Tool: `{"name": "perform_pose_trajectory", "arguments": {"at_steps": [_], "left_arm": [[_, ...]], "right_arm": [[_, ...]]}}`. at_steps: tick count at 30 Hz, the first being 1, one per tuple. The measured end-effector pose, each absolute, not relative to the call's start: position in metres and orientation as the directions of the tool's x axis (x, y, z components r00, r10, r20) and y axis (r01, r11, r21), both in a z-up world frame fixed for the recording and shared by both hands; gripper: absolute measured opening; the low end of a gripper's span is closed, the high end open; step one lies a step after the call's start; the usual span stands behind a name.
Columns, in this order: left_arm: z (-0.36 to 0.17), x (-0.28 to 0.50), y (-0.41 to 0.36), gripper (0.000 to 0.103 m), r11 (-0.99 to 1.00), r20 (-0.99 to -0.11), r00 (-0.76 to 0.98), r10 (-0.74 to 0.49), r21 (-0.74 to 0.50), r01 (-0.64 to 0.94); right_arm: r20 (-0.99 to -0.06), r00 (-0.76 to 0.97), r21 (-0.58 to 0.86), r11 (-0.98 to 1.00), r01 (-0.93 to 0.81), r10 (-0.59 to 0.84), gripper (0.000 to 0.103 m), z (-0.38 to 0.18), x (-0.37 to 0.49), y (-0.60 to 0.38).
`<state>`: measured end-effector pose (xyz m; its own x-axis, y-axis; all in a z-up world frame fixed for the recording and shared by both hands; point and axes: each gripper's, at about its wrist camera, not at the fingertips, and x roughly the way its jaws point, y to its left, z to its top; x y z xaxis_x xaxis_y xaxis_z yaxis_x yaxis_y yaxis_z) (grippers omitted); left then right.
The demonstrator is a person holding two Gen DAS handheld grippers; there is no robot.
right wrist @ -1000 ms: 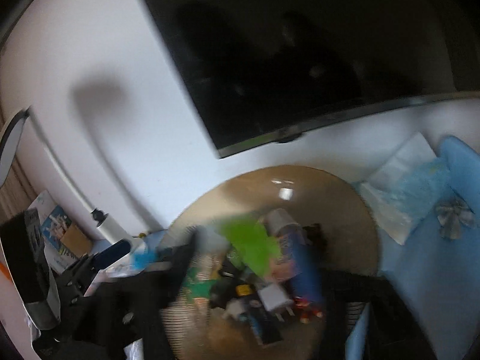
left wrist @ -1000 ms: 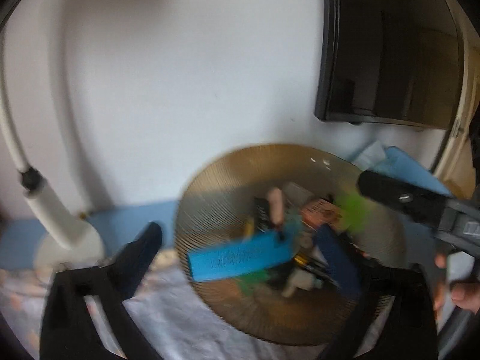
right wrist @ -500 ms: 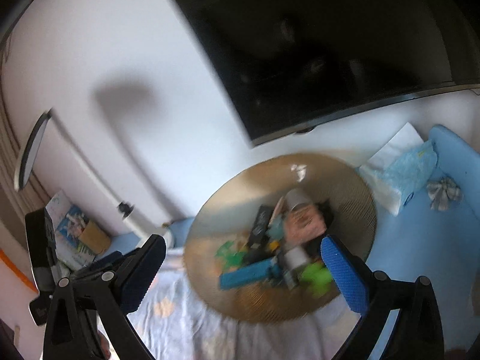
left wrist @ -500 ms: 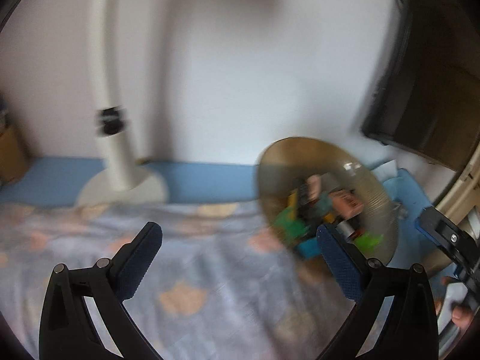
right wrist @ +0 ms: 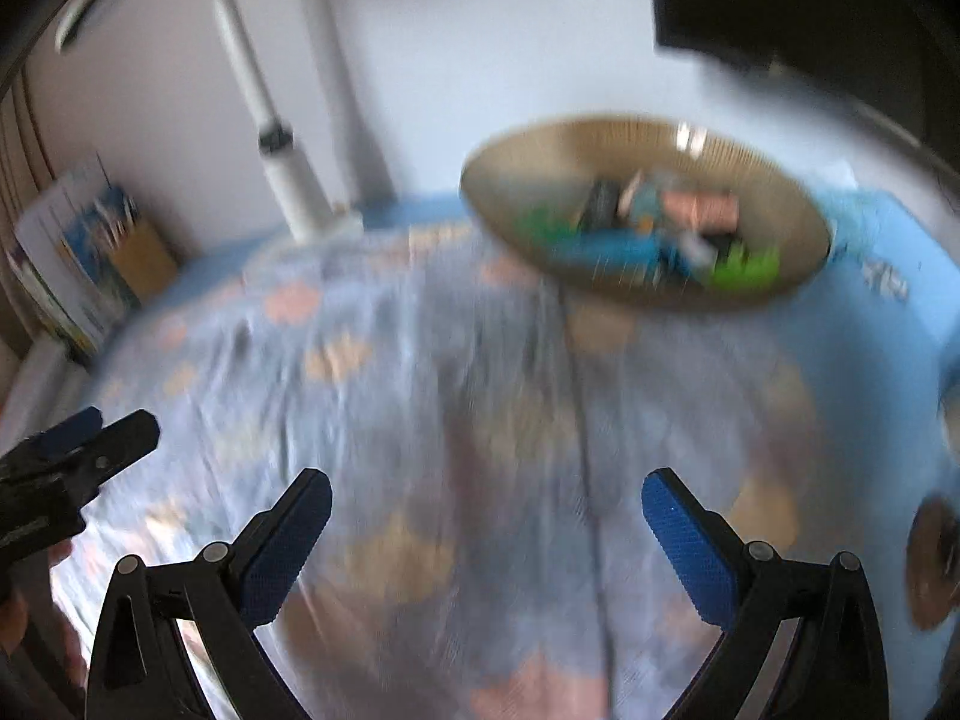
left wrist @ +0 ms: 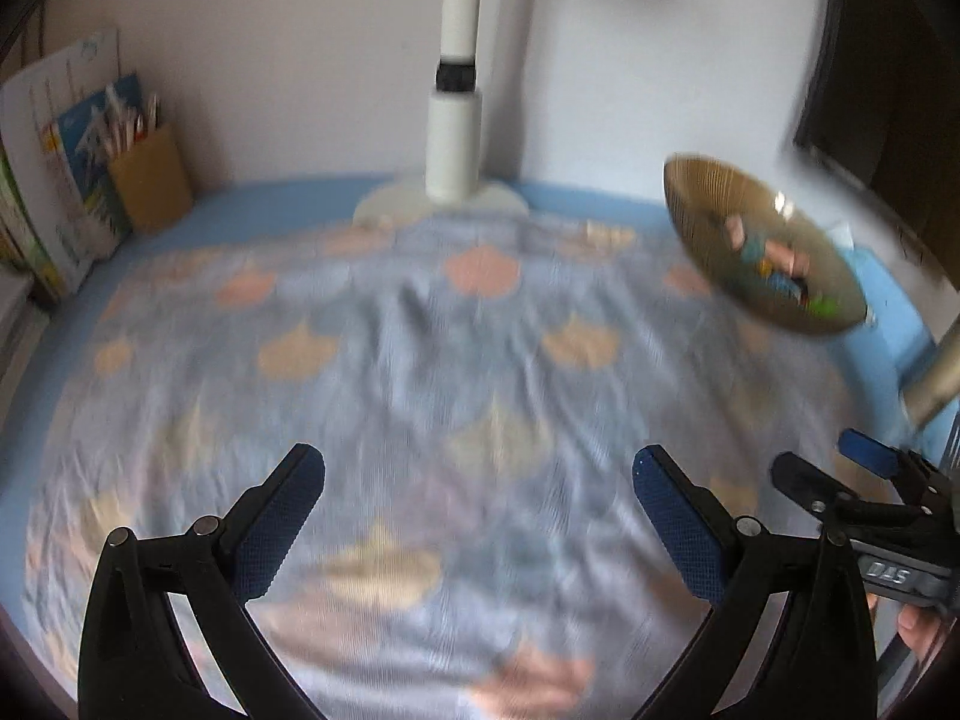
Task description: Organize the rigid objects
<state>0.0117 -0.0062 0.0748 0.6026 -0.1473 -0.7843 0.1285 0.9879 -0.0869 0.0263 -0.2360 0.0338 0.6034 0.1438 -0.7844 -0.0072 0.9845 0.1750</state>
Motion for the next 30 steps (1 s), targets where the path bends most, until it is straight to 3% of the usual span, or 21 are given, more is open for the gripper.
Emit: {"name": "perform_pose_trajectory", "arguments": {"at_steps": [10, 30], "left_arm": [[0.010, -0.007, -0.014, 0.103, 0.991, -0.824, 0.561, -0.082, -0.010, 0.132], [-0.012, -0.016, -0.014, 0.103, 0.992, -0.822, 0.563, -0.083, -0.012, 0.128]], "right_arm": [[-0.818, 0.572, 0.023, 0.996, -0.082, 0.066, 0.103, -0.009, 0.011, -0.197], [-0.819, 0.570, 0.028, 0.996, -0.081, 0.070, 0.103, -0.010, 0.012, -0.197]]}}
